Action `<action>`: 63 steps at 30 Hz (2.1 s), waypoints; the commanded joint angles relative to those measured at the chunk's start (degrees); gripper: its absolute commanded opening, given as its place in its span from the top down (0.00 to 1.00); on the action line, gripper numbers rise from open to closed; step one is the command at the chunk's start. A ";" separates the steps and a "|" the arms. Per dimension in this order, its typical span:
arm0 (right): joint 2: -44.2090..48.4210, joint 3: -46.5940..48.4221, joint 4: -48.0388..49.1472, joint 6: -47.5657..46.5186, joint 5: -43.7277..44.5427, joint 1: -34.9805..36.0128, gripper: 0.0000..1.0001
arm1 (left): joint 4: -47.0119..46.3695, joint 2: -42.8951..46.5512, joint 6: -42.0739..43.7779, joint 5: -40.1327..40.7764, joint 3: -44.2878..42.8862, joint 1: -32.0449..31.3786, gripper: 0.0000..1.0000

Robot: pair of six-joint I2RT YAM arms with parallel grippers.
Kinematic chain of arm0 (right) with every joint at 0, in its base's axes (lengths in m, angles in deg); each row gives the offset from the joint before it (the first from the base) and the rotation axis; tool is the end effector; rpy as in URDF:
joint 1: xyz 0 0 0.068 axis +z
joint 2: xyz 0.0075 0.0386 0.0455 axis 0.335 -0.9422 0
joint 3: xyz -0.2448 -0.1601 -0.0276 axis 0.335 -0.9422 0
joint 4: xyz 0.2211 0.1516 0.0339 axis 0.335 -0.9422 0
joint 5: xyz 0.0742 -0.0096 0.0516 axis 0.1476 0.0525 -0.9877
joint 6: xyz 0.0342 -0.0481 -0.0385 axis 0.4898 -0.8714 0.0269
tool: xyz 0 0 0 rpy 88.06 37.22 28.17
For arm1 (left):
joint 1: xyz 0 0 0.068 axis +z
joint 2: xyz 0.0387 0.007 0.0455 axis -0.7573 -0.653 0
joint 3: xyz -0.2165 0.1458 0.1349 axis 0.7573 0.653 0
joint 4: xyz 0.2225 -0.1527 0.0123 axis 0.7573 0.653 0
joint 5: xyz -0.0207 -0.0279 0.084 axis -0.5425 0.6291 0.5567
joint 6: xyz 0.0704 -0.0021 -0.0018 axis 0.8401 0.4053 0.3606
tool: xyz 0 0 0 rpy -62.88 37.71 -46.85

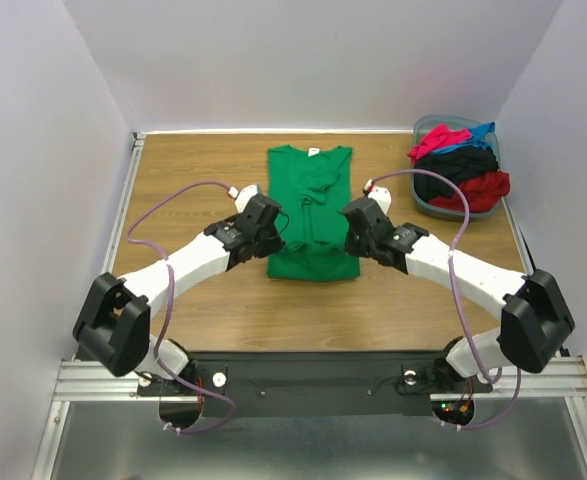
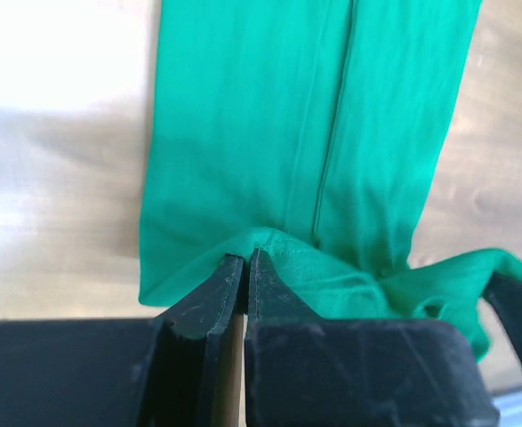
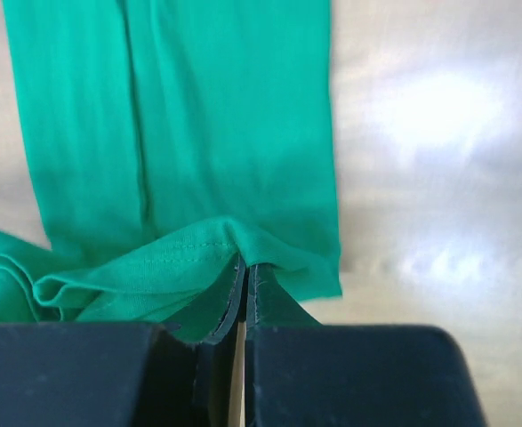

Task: Fold and stack the t-shirts
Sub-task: Fold the tshirt

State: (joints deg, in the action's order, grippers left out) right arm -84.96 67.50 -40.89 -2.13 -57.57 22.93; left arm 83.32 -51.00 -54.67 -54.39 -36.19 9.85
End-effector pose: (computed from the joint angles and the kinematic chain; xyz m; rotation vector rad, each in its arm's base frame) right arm 0.2419 0.1915 0.2524 0.1583 2.3542 0.2372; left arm 0.2529 -0.1947 0.2518 -0.3165 2.3456 -0.5985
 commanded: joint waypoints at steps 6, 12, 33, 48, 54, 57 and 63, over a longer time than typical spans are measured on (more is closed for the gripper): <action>-8.19 10.47 10.15 -9.76 -0.83 -7.51 1.00 | -1.63 -9.23 7.26 3.73 -11.32 5.79 1.00; -14.35 15.13 11.39 -12.49 -4.61 -11.47 1.00 | -2.43 -15.12 10.15 1.89 -16.86 7.64 1.00; -30.89 27.09 12.09 -17.06 -15.68 -17.63 0.58 | -6.04 -26.12 17.28 -2.51 -25.65 12.13 0.02; -7.17 -2.51 15.25 -9.16 -28.16 -17.45 0.00 | -11.65 -5.38 10.52 -7.69 2.54 11.25 0.02; -5.22 -11.40 21.67 -0.28 -28.96 -17.45 0.01 | -18.42 -4.32 7.88 -13.76 9.32 11.07 0.02; -7.59 -12.28 24.65 2.44 -30.45 -17.45 0.10 | -19.12 -5.28 7.00 -13.58 10.20 11.07 0.02; -10.41 -15.35 29.58 7.28 -29.23 -17.45 0.30 | -21.67 -8.09 6.21 -16.04 11.79 10.90 0.22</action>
State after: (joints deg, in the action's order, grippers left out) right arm -94.21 54.08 -16.87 0.74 -87.01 5.25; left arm 65.53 -57.84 -47.46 -68.09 -25.87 21.18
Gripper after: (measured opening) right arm 0.730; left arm 0.834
